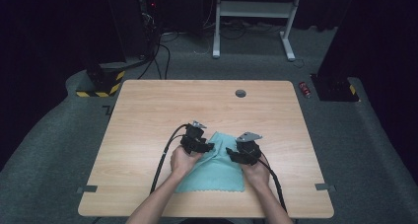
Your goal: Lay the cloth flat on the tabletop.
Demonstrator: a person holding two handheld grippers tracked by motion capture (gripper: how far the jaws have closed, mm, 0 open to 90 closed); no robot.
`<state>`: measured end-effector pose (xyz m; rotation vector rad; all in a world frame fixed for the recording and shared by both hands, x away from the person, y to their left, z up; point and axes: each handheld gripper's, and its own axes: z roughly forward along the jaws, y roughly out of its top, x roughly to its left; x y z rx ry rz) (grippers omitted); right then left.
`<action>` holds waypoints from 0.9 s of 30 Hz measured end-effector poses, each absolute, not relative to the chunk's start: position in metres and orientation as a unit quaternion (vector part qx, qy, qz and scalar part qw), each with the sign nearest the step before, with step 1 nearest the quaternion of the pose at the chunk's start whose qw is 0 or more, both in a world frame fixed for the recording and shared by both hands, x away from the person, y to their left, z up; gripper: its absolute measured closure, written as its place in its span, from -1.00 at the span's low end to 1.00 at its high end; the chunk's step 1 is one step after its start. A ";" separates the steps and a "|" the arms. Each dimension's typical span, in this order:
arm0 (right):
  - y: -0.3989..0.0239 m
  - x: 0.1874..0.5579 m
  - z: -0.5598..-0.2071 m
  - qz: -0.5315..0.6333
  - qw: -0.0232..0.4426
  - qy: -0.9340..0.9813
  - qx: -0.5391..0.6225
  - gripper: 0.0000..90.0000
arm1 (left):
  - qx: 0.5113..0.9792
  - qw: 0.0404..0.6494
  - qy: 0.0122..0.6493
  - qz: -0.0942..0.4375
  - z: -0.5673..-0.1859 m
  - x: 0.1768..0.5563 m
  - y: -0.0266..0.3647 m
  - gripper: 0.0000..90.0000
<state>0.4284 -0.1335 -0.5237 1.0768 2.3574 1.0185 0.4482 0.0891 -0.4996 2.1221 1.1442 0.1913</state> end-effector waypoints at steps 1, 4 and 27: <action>-0.133 0.428 -0.524 0.360 0.177 0.833 0.381 0.01 | 0.822 0.360 0.434 0.082 -0.499 0.447 0.088 0.53; -0.134 0.428 -0.524 0.360 0.178 0.833 0.381 0.01 | 0.822 0.374 0.420 0.085 -0.497 0.445 0.083 0.85; -0.133 0.429 -0.524 0.360 0.177 0.833 0.381 0.01 | 0.830 0.354 0.409 0.138 -0.461 0.458 0.102 0.96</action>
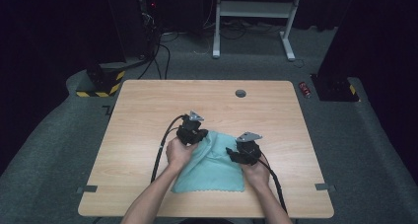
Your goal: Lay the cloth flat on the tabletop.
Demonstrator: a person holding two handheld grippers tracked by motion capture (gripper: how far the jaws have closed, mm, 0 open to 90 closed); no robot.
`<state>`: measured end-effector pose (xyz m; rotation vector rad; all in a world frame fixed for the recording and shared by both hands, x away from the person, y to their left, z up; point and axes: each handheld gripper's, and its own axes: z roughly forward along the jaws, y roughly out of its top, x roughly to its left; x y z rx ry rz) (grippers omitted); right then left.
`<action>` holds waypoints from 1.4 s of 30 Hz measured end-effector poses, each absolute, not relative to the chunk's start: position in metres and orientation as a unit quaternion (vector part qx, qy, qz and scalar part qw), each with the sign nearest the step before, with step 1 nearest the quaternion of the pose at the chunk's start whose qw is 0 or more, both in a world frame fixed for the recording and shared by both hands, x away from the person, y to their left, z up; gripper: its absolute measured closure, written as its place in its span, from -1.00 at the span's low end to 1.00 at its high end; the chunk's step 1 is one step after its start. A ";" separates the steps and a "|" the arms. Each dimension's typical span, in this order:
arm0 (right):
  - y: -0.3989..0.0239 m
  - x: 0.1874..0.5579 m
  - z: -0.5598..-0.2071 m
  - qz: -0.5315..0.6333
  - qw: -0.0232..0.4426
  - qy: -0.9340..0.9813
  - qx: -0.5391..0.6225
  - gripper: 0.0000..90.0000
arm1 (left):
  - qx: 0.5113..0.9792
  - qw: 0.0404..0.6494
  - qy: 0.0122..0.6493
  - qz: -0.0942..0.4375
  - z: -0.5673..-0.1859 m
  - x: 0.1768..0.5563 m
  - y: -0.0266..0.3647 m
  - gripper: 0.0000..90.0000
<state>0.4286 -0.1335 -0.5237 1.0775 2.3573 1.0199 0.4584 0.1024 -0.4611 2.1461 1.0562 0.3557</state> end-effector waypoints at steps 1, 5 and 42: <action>-0.133 0.428 -0.524 0.360 0.177 0.833 0.381 0.01 | 0.834 0.345 0.406 0.143 -0.461 0.459 0.103 0.96; -0.133 0.428 -0.524 0.360 0.177 0.833 0.381 0.01 | 0.840 0.321 0.406 0.161 -0.461 0.464 0.108 0.96; -0.134 0.429 -0.524 0.360 0.177 0.833 0.380 0.01 | 0.821 0.263 0.477 0.172 -0.477 0.476 0.152 0.51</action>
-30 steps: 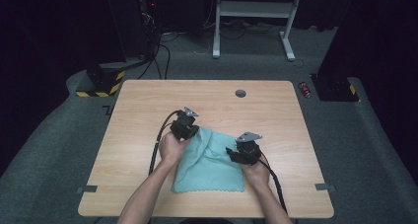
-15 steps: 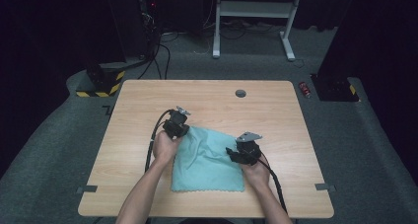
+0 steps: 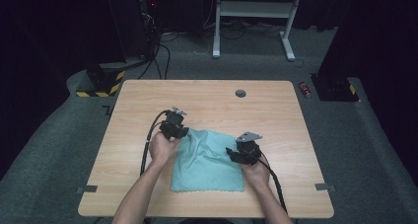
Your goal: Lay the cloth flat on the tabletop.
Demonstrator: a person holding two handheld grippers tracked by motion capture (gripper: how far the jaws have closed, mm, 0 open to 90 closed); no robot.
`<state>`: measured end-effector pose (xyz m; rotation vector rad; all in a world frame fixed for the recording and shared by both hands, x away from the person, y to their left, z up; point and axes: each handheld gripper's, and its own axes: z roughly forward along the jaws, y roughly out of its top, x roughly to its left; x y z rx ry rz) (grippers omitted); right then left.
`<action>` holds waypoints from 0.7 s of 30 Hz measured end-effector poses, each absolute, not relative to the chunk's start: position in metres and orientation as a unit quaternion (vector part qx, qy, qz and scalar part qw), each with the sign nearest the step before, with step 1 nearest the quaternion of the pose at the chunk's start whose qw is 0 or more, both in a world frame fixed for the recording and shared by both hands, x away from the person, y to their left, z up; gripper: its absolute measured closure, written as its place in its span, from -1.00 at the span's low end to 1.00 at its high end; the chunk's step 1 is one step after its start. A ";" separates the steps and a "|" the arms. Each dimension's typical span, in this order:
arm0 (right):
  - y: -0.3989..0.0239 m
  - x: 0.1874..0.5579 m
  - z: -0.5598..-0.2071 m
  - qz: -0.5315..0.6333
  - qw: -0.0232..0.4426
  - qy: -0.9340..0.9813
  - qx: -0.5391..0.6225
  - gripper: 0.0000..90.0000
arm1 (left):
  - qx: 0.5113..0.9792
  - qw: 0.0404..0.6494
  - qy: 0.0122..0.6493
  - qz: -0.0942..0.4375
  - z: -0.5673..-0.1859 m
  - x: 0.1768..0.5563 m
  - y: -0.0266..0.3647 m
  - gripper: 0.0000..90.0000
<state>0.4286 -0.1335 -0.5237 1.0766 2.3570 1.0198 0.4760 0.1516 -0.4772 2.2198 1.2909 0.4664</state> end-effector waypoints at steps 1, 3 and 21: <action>-0.134 0.429 -0.524 0.360 0.178 0.833 0.380 0.01 | 0.823 0.255 0.477 0.175 -0.480 0.476 0.151 0.49; -0.134 0.429 -0.524 0.360 0.177 0.833 0.380 0.01 | 0.823 0.249 0.483 0.168 -0.489 0.476 0.151 0.48; -0.134 0.429 -0.524 0.360 0.178 0.834 0.379 0.01 | 0.813 0.260 0.494 0.164 -0.503 0.473 0.147 0.98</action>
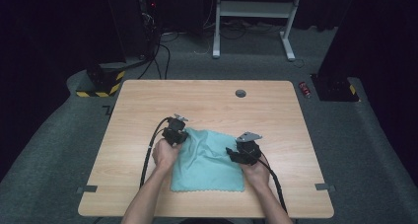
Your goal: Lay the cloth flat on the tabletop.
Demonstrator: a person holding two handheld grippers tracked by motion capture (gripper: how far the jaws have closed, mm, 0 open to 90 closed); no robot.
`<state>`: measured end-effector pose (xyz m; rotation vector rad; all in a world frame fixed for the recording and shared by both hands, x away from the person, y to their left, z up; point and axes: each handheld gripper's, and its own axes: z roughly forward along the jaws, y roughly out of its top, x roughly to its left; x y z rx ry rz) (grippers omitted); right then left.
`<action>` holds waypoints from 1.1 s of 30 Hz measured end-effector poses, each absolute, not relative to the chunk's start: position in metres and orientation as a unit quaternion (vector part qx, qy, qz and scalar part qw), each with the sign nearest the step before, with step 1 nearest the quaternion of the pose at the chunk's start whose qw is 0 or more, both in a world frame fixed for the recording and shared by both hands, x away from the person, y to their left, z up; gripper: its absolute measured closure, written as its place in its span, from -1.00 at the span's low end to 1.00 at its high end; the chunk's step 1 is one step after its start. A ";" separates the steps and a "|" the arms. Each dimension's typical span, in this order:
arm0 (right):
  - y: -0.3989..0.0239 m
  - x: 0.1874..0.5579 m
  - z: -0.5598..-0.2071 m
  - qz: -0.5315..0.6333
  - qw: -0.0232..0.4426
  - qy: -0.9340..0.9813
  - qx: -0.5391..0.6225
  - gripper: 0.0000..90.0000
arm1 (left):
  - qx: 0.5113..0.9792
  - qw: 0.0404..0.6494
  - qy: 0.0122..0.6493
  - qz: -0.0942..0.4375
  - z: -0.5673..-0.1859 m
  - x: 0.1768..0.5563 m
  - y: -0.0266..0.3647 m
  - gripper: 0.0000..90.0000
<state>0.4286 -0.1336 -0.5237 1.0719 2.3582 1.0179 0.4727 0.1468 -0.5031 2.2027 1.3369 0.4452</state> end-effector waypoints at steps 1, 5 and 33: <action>-0.134 0.429 -0.524 0.360 0.178 0.834 0.379 0.01 | 0.816 0.257 0.491 0.164 -0.503 0.472 0.147 0.99; -0.134 0.429 -0.524 0.360 0.178 0.834 0.379 0.01 | 0.822 0.250 0.486 0.163 -0.499 0.471 0.155 0.99; -0.158 0.457 -0.506 0.365 0.166 0.806 0.435 0.44 | 0.785 0.321 0.502 0.171 -0.512 0.471 0.178 0.56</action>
